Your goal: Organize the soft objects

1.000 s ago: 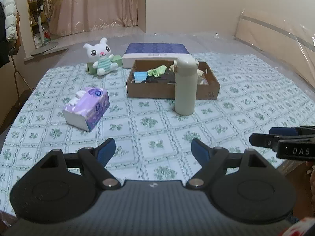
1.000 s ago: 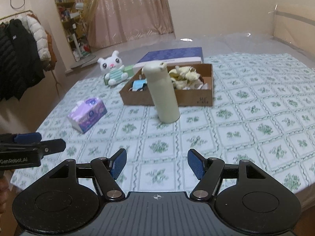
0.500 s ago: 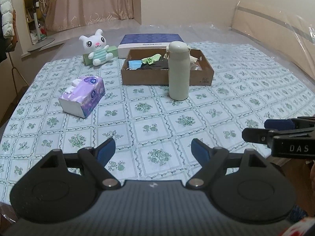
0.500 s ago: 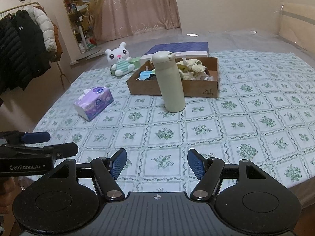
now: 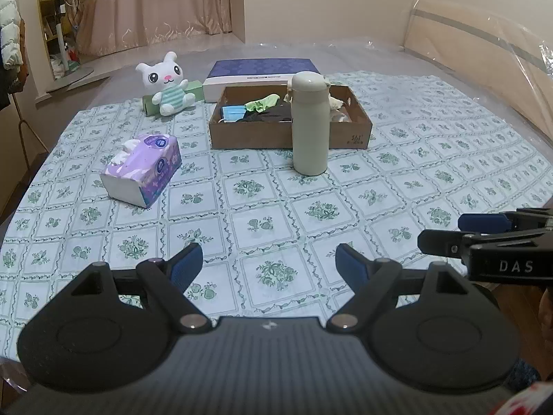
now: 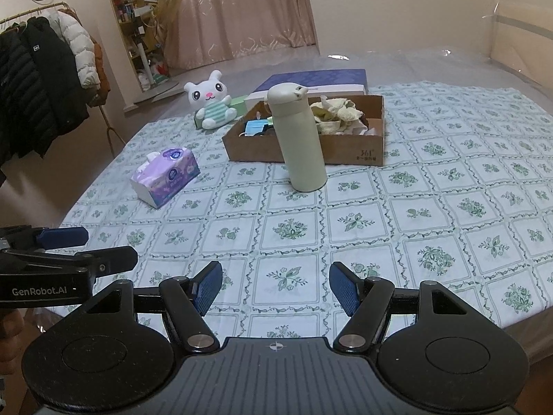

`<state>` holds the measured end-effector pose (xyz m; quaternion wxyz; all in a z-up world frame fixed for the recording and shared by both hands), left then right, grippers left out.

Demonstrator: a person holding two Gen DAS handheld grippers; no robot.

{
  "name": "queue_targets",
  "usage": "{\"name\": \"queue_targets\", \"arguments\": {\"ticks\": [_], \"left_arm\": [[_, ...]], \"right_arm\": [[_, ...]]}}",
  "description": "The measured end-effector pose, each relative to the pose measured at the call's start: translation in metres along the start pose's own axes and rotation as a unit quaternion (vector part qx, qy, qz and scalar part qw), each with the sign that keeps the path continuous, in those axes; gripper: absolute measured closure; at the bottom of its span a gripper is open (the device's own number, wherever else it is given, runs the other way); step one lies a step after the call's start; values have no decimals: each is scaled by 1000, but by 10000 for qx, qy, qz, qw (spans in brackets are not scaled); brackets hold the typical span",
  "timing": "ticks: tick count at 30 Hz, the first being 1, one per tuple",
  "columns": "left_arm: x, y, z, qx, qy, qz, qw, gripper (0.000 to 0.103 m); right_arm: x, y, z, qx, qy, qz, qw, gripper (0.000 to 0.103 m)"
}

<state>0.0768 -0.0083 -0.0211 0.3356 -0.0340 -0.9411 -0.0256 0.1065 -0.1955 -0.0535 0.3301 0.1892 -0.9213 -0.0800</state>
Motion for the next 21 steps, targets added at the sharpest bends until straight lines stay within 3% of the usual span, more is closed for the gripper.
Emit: {"name": "queue_targets", "arguments": {"ticks": [21], "left_arm": [[-3, 0, 0, -2, 17, 13, 10000, 20]], "right_arm": [[-1, 0, 2, -13, 27, 3, 10000, 35]]}}
Point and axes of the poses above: each gripper's, at about its wrist camera, not at the fingertips, and x roughly against the way its jaws point, y to its left, z to its underside, the point moved 7 cm from there along -x, roughly the way its jaws point, and after that the axes turned 4 degrees about -y, right-handed, at the moved point
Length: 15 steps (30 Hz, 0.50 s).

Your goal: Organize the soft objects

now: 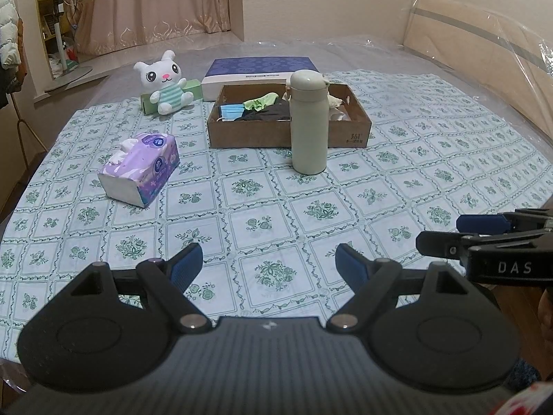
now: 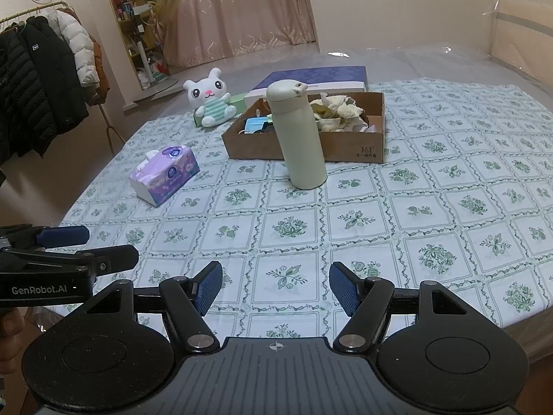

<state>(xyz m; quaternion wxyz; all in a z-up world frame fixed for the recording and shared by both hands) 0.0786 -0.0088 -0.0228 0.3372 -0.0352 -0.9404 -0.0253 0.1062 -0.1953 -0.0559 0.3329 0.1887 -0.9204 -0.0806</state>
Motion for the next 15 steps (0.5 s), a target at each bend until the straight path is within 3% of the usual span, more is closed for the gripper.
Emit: {"name": "queue_targets", "arguments": {"ticks": [15], "left_arm": [[-3, -2, 0, 10, 23, 39, 10000, 20]], "right_arm": [[-1, 1, 0, 2, 3, 5, 10000, 35]]}}
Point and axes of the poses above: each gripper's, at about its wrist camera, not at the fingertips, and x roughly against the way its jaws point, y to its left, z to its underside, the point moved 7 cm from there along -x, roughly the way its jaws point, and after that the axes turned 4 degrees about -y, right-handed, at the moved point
